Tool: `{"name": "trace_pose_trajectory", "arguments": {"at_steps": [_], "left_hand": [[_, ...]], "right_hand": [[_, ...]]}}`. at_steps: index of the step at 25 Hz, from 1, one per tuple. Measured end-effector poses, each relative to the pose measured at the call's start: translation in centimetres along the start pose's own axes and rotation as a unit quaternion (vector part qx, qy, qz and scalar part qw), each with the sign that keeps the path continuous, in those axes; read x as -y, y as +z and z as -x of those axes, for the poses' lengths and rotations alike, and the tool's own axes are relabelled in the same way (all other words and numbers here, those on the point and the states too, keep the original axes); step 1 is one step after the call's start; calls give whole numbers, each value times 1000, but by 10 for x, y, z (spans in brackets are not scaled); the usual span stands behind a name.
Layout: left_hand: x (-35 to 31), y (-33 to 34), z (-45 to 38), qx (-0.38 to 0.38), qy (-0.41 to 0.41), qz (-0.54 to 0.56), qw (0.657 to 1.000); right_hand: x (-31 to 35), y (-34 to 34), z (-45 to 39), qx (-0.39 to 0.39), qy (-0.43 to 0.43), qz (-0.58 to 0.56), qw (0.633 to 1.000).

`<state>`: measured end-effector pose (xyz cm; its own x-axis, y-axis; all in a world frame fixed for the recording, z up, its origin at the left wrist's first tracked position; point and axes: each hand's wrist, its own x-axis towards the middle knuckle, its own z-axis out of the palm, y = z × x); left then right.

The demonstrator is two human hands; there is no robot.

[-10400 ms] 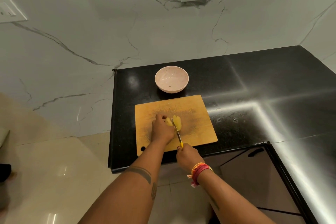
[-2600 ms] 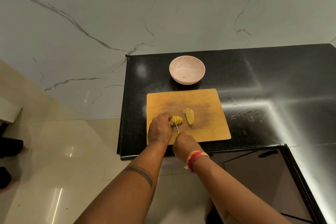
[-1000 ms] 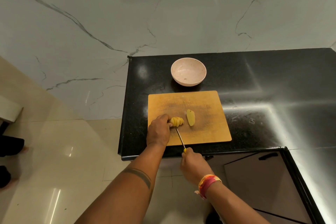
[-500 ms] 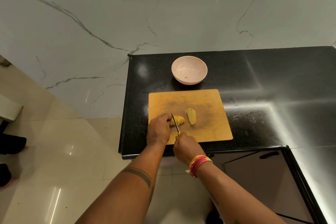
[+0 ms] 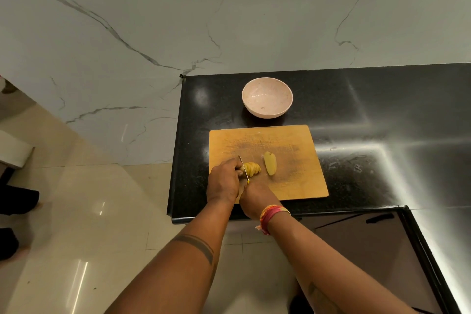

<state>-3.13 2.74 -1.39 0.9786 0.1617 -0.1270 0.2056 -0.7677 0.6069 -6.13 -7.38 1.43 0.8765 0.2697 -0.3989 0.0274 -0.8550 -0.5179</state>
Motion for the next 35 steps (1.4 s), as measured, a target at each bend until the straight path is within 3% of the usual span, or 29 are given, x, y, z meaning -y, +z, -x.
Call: {"name": "trace_pose_trajectory", "arguments": {"at_steps": [3, 5, 15, 28, 35], "left_hand": [[-1, -2, -1, -6, -9, -10, 1000], [-2, -2, 1, -5, -4, -18, 1000], [4, -2, 3, 2, -9, 14, 1000], [11, 0, 0, -2, -19, 44, 999], [11, -2, -2, 6, 0, 32, 999]], "right_hand": [[-17, 15, 22, 27, 125, -62, 990], [-27, 26, 39, 32, 151, -81, 985], [-13, 16, 41, -45, 108, -98, 988], [-6, 13, 20, -32, 124, -90, 988], [1, 5, 9, 17, 113, -70, 991]]}}
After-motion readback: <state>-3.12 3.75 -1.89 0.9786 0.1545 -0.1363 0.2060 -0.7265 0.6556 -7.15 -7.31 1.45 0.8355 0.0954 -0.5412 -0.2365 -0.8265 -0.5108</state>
